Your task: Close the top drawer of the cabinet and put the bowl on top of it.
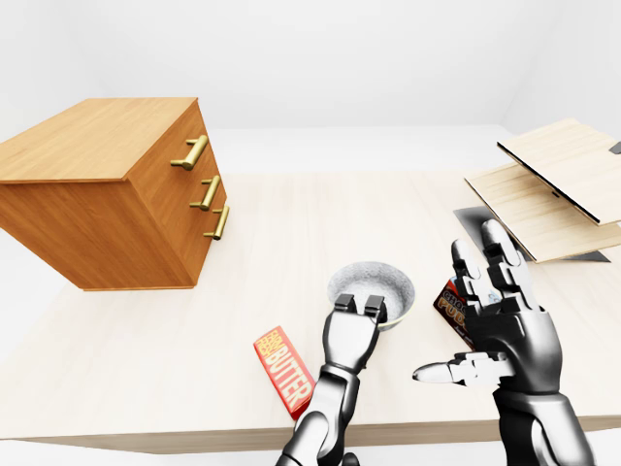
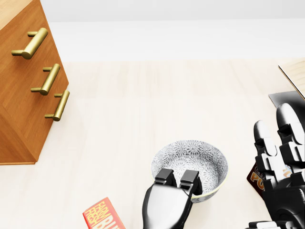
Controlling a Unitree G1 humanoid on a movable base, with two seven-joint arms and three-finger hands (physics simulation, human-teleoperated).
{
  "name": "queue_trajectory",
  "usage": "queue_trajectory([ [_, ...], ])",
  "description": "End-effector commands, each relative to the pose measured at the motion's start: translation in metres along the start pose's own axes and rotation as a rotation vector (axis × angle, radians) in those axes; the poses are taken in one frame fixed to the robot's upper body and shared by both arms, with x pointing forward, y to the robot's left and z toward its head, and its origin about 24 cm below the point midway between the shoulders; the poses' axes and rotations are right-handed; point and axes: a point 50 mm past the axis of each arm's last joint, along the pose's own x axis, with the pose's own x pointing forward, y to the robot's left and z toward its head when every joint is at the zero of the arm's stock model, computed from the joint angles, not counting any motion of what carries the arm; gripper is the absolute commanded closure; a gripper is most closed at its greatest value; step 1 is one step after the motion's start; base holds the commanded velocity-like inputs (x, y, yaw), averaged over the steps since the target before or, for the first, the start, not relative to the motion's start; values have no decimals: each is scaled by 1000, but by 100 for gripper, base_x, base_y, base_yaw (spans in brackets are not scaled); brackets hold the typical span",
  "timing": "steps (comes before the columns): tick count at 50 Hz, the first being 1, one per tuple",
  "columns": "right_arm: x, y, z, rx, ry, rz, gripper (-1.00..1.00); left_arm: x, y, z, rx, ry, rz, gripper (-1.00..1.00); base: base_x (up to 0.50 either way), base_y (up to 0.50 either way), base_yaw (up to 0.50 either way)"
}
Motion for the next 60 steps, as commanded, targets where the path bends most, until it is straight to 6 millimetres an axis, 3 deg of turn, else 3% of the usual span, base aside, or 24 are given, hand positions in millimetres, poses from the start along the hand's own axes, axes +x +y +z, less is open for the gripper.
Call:
queue_trajectory([
  [1, -1, 1, -1, 2, 5, 1, -100, -1, -2, 1, 8, -5, 12, 100, 0, 0, 0],
  [11, 0, 2, -2, 3, 10, 7, -100, 0, 6, 0, 2, -5, 32, 100, 0, 0, 0],
  [26, 1, 4, -5, 3, 27, 15, -100, -2, 66, 7, -21, -66, 164, 100, 0, 0, 0],
  [49, 2, 7, -11, 5, 48, 24, -100, 8, 83, 0, -11, -50, 156, 100, 0, 0, 0],
  [50, 4, 8, -15, 2, 62, 27, -100, 14, 92, -2, 12, -50, 160, 100, 0, 0, 0],
  [60, 7, 8, -20, -1, 79, 24, -100, 14, 107, -3, 10, -47, 150, 100, 0, 0, 0],
])
